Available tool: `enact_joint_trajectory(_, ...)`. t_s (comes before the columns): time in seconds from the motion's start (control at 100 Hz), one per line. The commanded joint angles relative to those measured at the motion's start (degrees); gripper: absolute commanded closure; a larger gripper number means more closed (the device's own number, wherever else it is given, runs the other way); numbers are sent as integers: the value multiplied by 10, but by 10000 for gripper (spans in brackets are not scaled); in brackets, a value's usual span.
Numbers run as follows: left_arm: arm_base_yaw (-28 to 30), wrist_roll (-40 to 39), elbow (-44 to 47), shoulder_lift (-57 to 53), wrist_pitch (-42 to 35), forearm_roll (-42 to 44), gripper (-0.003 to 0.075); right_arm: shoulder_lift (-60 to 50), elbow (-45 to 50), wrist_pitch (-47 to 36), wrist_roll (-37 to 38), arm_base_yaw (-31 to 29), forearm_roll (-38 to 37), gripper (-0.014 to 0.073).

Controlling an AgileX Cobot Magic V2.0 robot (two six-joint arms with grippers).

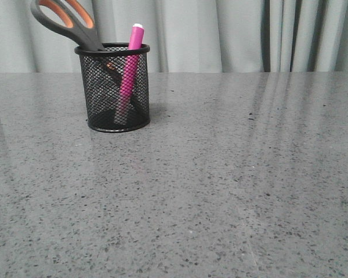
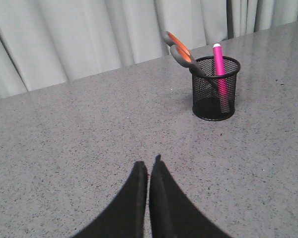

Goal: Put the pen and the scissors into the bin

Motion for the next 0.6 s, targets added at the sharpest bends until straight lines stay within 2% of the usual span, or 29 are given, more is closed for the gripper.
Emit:
enact_joint_trajectory(0.0, 2, -6, 4, 1, -55, 14, 739, 9, -11, -33, -7, 0, -16, 670)
enact_joint_trajectory(0.07, 2, 0, 27, 1, -63, 11, 739, 9, -11, -33, -7, 0, -16, 670)
enact_joint_trajectory(0.14, 5, 0, 70, 1, -129, 14, 739, 9, -11, -33, -7, 0, -16, 670)
enact_joint_trajectory(0.19, 13, 0, 113, 1, -217, 14, 739, 9, -11, -33, -7, 0, -16, 670)
enact_joint_trajectory(0.31, 55, 63, 239, 1, -501, -37, 739, 9, -11, -33, -7, 0, -16, 670)
enact_joint_trajectory(0.38, 97, 85, 308, 1, -603, -93, 739, 9, -11, -33, -7, 0, -16, 670)
enact_joint_trajectory(0.47, 159, 85, 374, 1, -634, -156, 739, 9, -11, -33, -7, 0, -16, 670)
enact_joint_trajectory(0.59, 216, 83, 425, 0, -627, -169, 739, 9, -11, -33, -7, 0, -16, 670)
